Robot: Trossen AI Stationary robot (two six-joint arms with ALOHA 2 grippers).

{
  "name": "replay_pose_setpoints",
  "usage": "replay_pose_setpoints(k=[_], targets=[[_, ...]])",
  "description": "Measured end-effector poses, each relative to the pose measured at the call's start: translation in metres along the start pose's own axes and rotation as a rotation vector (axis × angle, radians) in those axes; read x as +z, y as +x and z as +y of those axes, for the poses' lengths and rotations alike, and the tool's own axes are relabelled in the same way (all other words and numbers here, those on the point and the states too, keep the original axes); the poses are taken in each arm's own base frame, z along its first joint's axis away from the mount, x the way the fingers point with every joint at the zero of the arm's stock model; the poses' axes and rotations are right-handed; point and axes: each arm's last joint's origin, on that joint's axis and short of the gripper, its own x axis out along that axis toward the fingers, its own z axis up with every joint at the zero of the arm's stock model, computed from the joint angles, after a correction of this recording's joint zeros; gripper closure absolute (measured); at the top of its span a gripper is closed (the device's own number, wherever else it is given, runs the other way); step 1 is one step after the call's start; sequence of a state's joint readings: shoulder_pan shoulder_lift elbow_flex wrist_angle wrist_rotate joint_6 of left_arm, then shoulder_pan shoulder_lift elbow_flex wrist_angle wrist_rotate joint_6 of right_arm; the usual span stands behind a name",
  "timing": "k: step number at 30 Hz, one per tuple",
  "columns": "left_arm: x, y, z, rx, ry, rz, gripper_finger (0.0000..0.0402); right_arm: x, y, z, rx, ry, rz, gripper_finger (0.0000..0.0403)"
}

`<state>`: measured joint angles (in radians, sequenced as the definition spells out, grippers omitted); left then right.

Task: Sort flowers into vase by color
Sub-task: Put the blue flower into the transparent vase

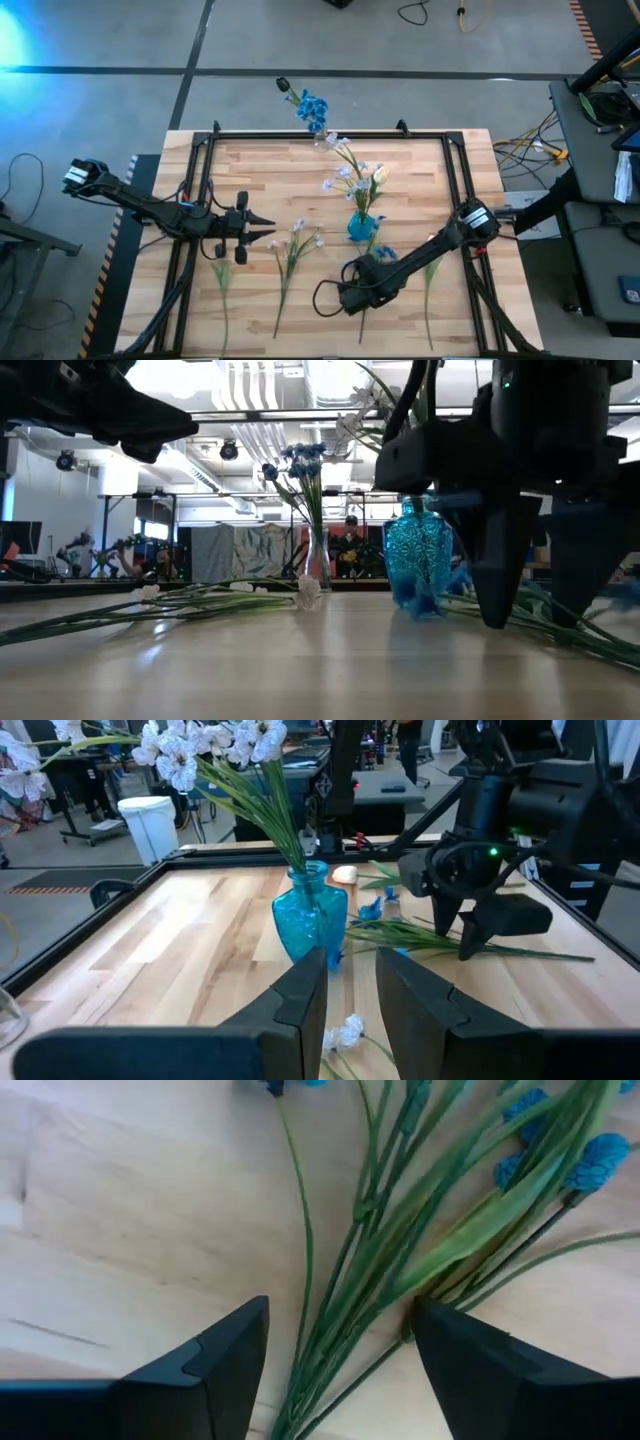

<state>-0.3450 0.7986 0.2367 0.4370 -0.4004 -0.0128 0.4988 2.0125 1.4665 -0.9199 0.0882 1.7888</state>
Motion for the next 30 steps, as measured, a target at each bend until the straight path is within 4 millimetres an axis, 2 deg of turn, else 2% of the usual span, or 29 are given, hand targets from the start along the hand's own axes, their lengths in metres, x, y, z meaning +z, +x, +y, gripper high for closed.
replay_pose_setpoints(k=[8, 11, 14, 20, 25, 30], targets=[[0.0, 0.0, 0.0, 0.0, 0.001, 0.002, 0.0326, -0.007, -0.005, -0.008, -0.075, -0.013, 0.048, 0.0235], [0.0, 0.0, 0.0, 0.0, 0.001, 0.002, 0.0326, -0.013, -0.013, -0.006, -0.072, -0.014, 0.1, 0.0242], [0.0, 0.0, 0.0, -0.001, 0.001, 0.003, 0.0326, -0.017, -0.021, -0.002, -0.049, -0.003, 0.111, 0.0226], [-0.001, 0.0, -0.001, -0.021, -0.002, 0.008, 0.0326, -0.025, -0.029, 0.001, -0.034, 0.058, 0.119, 0.0163], [-0.001, 0.0, -0.001, -0.037, -0.001, 0.009, 0.0326, -0.026, -0.021, -0.006, -0.068, 0.115, 0.109, 0.0126], [-0.001, 0.0, -0.001, -0.037, -0.001, 0.008, 0.0326, -0.022, -0.01, -0.011, -0.079, 0.129, 0.061, 0.0122]])
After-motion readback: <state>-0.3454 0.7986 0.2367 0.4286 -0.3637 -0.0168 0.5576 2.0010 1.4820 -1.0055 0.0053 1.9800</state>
